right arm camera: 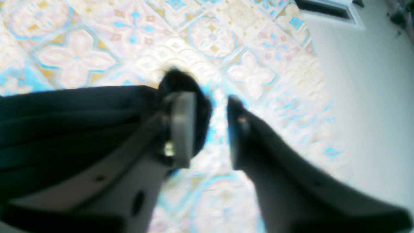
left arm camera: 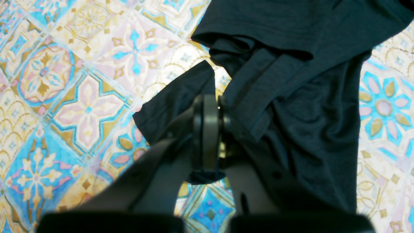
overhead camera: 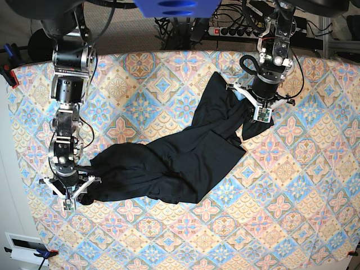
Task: Layout the t-shirt on the table in an organized manner, then fold the t-shirt properly
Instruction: 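Pull the grasped fabric with the right gripper away from the left gripper, then release the fabric and raise the right gripper back toward the shirt middle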
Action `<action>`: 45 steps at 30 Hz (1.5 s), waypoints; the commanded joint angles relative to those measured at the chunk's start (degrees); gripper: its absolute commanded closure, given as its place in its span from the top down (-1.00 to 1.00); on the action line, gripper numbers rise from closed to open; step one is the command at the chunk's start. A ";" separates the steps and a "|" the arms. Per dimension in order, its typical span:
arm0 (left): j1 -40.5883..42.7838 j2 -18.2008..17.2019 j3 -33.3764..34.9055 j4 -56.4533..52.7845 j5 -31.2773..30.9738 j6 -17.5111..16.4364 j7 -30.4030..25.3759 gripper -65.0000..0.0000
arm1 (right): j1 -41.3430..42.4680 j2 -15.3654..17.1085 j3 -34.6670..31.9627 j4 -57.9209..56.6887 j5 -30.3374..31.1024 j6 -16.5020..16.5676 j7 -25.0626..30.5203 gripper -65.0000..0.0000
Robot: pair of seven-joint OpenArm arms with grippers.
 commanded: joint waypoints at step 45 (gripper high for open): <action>-0.01 -0.23 -0.15 0.99 -0.25 0.31 -1.18 -1.00 | -27.58 -9.13 -36.01 39.88 -4.61 -0.14 -7.12 -1.00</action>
